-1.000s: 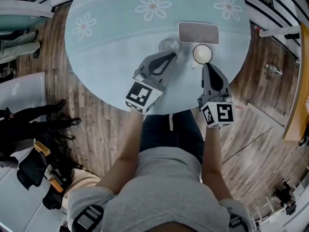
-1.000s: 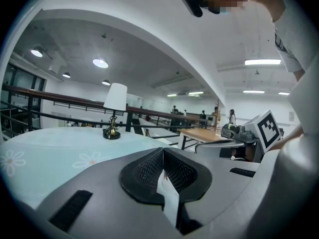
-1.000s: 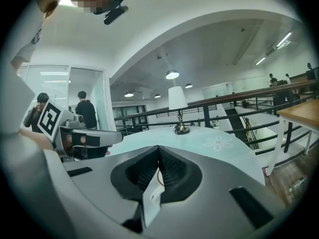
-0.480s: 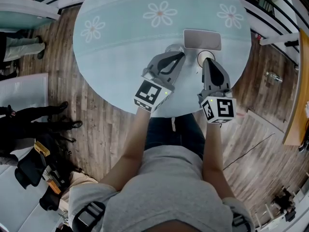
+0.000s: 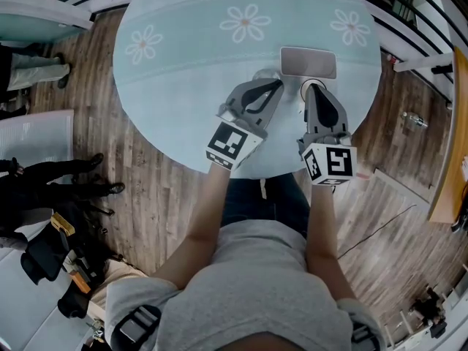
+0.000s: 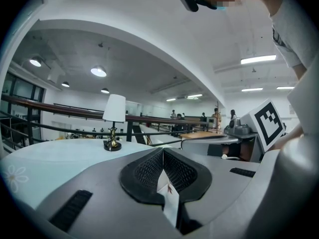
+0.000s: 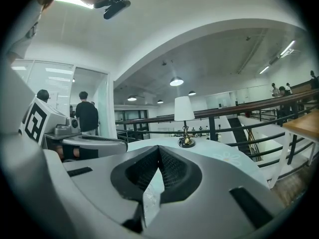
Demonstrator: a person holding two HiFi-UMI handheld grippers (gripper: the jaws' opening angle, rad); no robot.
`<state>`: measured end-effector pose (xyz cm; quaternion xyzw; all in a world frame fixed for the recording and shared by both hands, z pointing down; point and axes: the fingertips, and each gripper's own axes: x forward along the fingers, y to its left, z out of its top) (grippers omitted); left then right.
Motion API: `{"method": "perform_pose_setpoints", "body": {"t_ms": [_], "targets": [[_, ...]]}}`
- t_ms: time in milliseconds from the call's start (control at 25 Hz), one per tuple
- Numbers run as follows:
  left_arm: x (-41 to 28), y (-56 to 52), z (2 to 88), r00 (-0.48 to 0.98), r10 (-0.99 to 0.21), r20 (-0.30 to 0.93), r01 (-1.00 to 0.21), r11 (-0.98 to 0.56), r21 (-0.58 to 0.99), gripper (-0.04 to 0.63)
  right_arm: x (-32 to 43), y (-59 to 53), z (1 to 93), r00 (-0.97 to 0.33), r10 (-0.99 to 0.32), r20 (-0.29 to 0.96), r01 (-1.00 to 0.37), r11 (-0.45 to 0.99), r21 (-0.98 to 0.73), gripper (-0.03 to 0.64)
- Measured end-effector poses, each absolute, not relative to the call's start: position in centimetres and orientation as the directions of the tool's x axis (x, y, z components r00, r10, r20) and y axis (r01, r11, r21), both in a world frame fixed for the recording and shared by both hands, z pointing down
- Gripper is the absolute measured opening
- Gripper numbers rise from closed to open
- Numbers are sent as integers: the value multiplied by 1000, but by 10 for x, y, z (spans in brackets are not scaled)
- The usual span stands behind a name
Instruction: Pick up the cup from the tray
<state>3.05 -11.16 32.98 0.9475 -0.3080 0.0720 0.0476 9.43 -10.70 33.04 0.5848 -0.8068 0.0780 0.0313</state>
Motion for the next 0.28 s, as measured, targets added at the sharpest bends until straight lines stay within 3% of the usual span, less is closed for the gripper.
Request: {"method": "perform_pose_setpoints", "body": {"t_ms": [280], "targets": [[21,-114,325,796,-587,151,-600,-798,56,9,83,-106,329,-324,-935,142,-945,314,-90,8]]}}
